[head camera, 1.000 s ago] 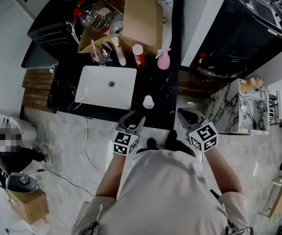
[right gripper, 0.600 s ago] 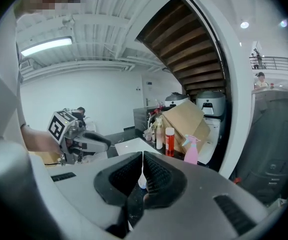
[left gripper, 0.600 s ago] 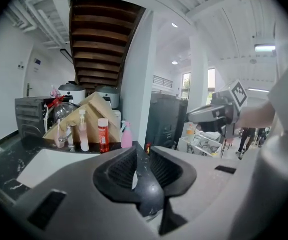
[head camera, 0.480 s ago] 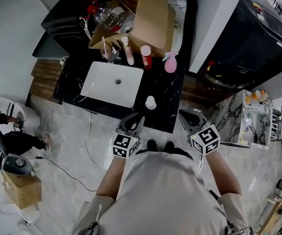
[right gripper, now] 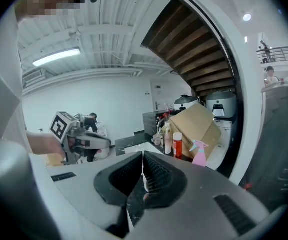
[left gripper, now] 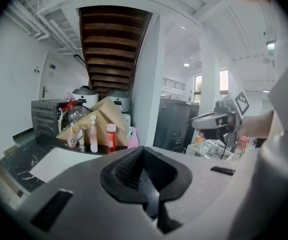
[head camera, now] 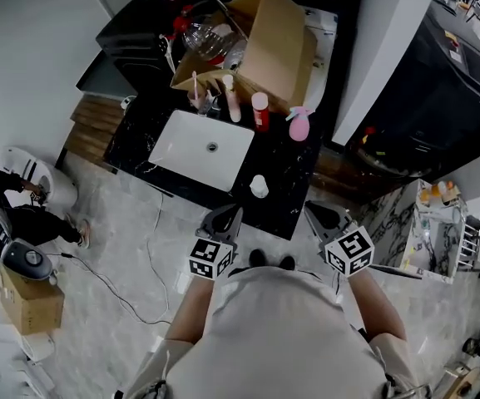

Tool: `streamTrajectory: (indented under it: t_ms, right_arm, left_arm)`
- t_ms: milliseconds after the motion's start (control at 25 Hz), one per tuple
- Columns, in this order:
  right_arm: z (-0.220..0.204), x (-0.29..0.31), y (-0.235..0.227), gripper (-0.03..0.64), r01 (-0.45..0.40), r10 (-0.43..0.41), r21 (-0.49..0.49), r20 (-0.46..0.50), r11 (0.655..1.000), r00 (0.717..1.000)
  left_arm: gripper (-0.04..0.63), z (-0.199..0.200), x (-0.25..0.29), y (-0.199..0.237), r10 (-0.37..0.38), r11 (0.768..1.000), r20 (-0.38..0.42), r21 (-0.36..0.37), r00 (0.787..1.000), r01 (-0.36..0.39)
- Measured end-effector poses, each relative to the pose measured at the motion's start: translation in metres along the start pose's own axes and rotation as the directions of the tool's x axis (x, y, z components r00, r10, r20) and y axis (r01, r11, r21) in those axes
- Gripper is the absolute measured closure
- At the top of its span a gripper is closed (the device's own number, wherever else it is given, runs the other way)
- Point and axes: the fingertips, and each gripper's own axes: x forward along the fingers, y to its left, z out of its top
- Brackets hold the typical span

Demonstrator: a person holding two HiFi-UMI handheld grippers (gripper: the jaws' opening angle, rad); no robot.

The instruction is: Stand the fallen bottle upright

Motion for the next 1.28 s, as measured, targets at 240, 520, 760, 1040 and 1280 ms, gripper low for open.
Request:
streamTrajectory:
  t_ms: [240, 520, 760, 1040, 1280]
  right_arm:
    - [0.005, -0.006, -0.006, 0.587, -0.003, 0.003, -0.012, 0.027, 1.0, 1.0]
    - [0.011, -0.009, -0.004, 0.588, -0.015, 0.017, -0.039, 0.051, 0.999, 0.999]
    - [0.008, -0.006, -0.007, 0.588, -0.013, 0.014, -0.032, 0.044, 0.999, 0.999]
    - [0.015, -0.004, -0.01, 0.588, -0.021, 0.023, -0.034, 0.053, 0.999, 0.998]
    - [0.01, -0.006, -0.012, 0.588, -0.027, 0.027, -0.014, 0.053, 1.0, 0.998]
  left_arm:
    - [0.588, -0.007, -0.002, -0.011, -0.028, 1.0, -0.018, -0.009, 0.999, 0.028]
    - [0.588, -0.004, -0.002, -0.009, -0.027, 0.999, -0.011, -0.025, 1.0, 0.026]
    - [0.589, -0.005, 0.0, -0.008, -0.041, 0.998, -0.004, -0.039, 0.999, 0.04]
    - [0.588, -0.006, -0.002, -0.003, -0.048, 0.998, -0.01, -0.05, 0.999, 0.047]
    - [0.588, -0.008, -0.002, -0.005, -0.055, 0.997, -0.008, -0.063, 0.998, 0.055]
